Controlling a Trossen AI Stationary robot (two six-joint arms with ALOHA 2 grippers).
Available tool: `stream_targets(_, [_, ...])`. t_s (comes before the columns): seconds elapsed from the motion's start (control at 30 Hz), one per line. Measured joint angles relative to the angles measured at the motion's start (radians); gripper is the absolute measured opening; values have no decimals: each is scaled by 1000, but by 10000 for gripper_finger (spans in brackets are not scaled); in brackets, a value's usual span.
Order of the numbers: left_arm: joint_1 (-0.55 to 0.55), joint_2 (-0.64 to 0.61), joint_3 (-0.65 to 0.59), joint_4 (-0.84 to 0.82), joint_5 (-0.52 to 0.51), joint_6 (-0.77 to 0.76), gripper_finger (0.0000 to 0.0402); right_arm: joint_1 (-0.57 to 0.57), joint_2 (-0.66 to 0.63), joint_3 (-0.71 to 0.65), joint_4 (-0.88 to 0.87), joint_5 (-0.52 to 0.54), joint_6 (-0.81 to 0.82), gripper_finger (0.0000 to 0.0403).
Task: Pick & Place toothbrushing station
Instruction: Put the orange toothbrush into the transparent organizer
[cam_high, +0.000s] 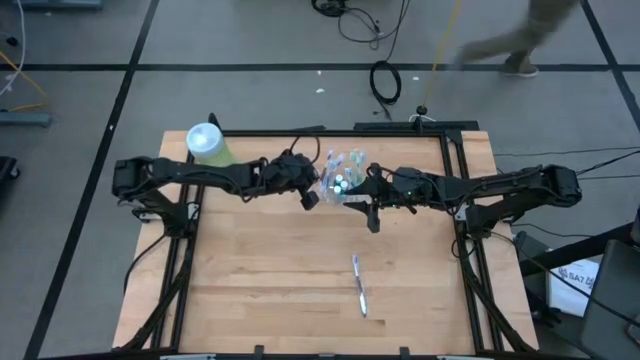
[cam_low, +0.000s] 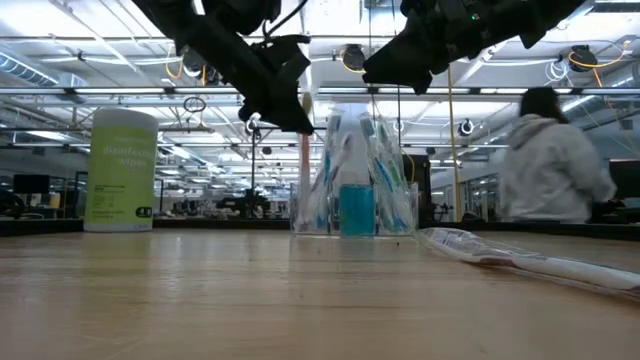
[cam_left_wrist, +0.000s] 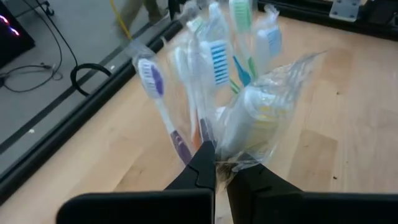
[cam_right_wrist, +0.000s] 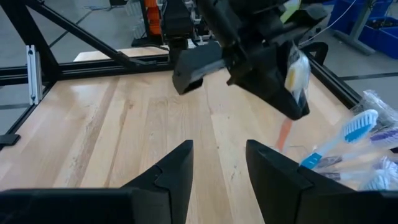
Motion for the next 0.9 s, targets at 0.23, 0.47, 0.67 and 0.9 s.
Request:
stream_targets(0.23, [7,48,0,-3,2,-26,36,0,0,0,0,0,0,139])
stream_targets(0.47, [20,70,0,0,20,-44,42,0,0,0,0,0,0,139])
stream_targets(0.67, [27,70,0,-1,22,-46,45,0,0,0,0,0,0,139])
stream_targets(0.9, [34,70,0,0,21,-45,100,0,0,0,0,0,-6,139])
